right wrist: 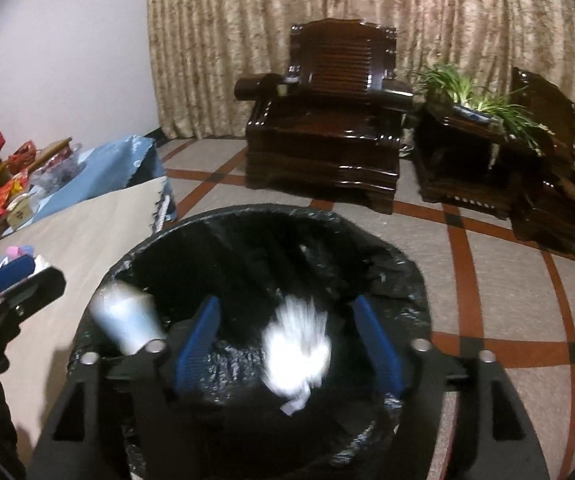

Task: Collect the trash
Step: 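Drop the paper cup and tissue into the black bin with both tools, then grasp the white box with the right tool while the left tool reaches the blue tube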

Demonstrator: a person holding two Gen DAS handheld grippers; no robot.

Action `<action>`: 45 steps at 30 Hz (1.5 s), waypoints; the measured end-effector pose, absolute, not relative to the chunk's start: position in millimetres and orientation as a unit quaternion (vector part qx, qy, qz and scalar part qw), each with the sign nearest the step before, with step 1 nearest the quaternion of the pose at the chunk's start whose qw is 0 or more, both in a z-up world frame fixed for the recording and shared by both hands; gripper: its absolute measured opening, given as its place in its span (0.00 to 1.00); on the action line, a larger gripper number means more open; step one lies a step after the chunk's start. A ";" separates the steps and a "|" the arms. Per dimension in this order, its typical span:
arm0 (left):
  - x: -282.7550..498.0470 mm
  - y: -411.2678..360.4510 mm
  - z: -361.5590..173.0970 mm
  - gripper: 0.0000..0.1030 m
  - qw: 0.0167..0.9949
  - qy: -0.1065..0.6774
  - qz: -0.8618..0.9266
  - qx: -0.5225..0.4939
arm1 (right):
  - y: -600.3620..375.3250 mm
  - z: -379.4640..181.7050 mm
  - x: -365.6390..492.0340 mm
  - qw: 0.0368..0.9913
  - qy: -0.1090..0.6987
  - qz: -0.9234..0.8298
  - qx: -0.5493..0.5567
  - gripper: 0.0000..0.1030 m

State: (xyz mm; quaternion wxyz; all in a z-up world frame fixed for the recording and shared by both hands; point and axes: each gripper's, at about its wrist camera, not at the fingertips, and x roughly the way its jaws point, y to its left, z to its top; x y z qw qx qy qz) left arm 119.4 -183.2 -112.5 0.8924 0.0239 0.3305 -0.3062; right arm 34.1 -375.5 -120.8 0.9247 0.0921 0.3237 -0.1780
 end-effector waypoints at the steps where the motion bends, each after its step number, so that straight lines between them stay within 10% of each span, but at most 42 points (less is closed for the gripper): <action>1: 119.3 -179.5 -112.4 0.88 0.893 0.332 -0.302 0.021 | -376.0 -119.6 34.6 0.925 0.322 -0.180 0.092 0.87; 29: 133.7 120.5 -117.8 0.92 0.941 0.334 0.051 -0.022 | -150.8 -124.0 164.0 0.944 0.319 0.079 0.009 0.94; 45: 157.4 165.2 -154.9 0.91 0.929 0.362 0.058 -0.055 | -44.7 -158.5 212.4 0.911 0.360 0.199 -0.038 0.52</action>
